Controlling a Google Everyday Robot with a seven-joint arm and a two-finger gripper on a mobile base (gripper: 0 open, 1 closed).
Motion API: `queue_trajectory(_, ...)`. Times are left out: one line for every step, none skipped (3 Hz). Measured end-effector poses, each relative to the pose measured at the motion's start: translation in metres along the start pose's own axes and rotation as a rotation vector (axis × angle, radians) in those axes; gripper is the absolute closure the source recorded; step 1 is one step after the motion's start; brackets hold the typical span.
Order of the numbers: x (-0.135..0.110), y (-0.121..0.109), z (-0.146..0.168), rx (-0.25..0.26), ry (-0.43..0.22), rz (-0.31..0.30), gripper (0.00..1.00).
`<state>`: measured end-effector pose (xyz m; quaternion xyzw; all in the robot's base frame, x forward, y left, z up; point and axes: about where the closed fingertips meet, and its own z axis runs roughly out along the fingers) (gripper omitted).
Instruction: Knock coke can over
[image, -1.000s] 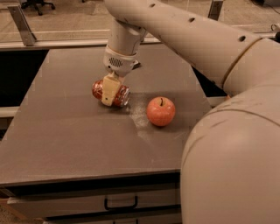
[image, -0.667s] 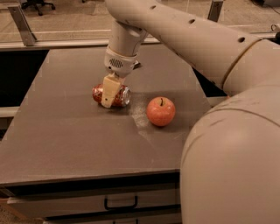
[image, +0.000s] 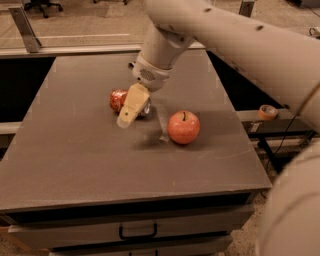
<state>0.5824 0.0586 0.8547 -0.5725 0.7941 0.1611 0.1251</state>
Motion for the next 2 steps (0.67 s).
queue_trajectory(0.036,0.015,-0.039,0.098,-0.143,0.064,0.0)
queue_trajectory(0.07,0.016,-0.085,0.273,-0.264,0.182,0.0)
